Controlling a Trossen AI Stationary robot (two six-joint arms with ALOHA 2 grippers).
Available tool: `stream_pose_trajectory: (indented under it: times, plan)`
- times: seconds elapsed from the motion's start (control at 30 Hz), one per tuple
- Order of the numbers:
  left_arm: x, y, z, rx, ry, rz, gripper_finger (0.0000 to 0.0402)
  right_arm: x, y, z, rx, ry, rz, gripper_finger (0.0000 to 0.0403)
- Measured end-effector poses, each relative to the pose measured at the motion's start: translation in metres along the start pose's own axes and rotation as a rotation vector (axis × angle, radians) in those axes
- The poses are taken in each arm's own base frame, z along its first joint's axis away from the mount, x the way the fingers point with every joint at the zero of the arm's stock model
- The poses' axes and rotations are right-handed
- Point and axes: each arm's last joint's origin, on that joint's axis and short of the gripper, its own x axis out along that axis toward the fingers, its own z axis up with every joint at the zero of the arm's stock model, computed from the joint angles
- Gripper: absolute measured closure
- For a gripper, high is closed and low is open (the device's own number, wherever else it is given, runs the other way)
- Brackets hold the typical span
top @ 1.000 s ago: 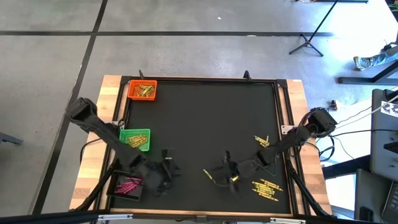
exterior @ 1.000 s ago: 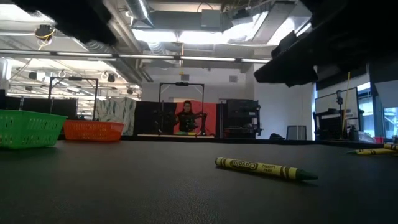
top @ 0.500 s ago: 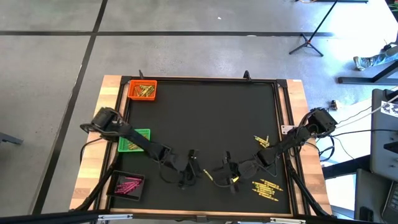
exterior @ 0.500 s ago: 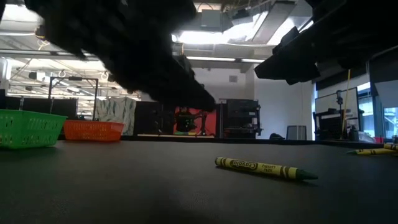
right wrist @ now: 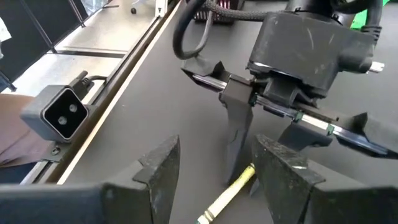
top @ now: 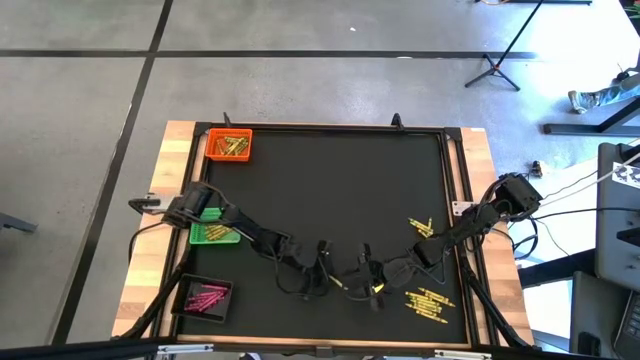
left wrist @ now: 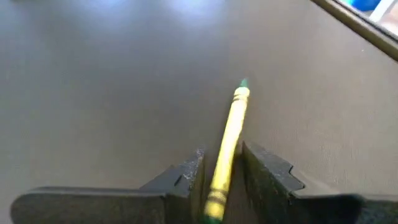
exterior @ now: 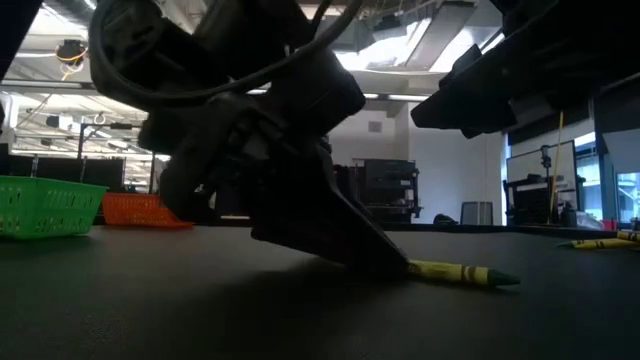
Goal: Sort crayons
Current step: Put the green crayon into the orange bin
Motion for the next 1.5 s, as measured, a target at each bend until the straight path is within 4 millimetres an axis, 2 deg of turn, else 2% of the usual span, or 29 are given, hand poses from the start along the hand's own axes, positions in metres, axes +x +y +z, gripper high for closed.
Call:
stream_pose_trajectory:
  times: [0.2, 0.47, 0.6, 0.73, 0.97, 1.17, 1.33, 1.5]
  plan:
    - [0.002, 0.002, -0.002, -0.005, 0.009, -0.013, 0.0313, 0.0, 0.0, -0.001, -0.016, 0.006, -0.005, 0.0204]
    - [0.002, 0.001, -0.004, -0.025, 0.031, -0.013, 0.0392, 0.006, -0.001, -0.009, -0.027, 0.034, -0.012, 0.0204]
    - [-0.002, -0.004, 0.0, -0.053, 0.048, 0.01, 0.0386, 0.008, -0.001, -0.012, -0.029, 0.041, -0.013, 0.0204]
    - [-0.017, -0.015, 0.009, -0.044, 0.12, 0.041, 0.0383, 0.005, 0.006, -0.009, -0.038, 0.01, 0.011, 0.0204]
    - [-0.068, -0.037, 0.038, -0.076, 0.249, 0.15, 0.0389, 0.003, 0.007, -0.006, -0.041, 0.001, 0.017, 0.0204]
    - [-0.13, -0.054, 0.061, -0.114, 0.3, 0.287, 0.0387, 0.003, 0.007, -0.007, -0.036, 0.003, 0.013, 0.0204]
    - [-0.178, -0.064, 0.07, -0.169, 0.313, 0.37, 0.0386, 0.003, 0.007, -0.007, -0.036, 0.003, 0.011, 0.0204]
    - [-0.215, -0.069, 0.072, -0.213, 0.3, 0.453, 0.0386, 0.003, 0.007, -0.005, -0.032, -0.01, 0.013, 0.0204]
